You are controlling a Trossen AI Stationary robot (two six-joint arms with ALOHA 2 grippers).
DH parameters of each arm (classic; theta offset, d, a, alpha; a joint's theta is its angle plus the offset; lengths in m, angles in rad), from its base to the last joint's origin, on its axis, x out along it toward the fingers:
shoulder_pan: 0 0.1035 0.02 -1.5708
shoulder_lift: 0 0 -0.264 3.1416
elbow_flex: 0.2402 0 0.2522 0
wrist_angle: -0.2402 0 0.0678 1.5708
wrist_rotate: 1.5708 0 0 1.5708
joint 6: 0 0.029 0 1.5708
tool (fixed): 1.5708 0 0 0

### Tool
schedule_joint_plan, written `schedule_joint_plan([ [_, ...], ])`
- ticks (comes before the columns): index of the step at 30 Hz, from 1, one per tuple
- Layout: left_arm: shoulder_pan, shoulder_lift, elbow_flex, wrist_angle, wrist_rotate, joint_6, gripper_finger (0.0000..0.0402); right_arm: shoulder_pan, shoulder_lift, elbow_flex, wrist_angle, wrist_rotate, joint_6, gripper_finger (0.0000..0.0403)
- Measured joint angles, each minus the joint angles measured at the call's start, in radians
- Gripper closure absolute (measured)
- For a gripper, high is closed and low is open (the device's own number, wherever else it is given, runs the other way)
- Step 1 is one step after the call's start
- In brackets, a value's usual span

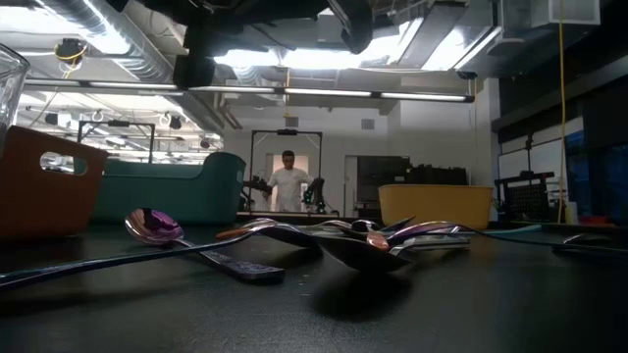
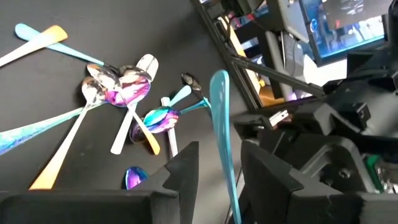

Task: Sort silverware by color (type)
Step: Put the light blue spoon into the orange bin

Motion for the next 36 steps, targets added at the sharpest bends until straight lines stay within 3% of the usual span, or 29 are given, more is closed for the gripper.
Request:
schedule_joint_plan([
  [12,-0.003,0.0,0.0,-0.02,0.115,-0.003,0.0288,0.001,0.0,0.0,0.004,-0.001,0.0,0.0403],
  [30,-0.003,0.0,0.0,-0.055,0.138,0.009,0.0288,0.0,0.0,0.0,0.004,-0.034,0.0,0.0403],
  [36,-0.003,0.0,0.0,-0.053,0.139,0.035,0.0312,0.0,0.0,0.0,0.003,-0.044,0.0,0.0403],
])
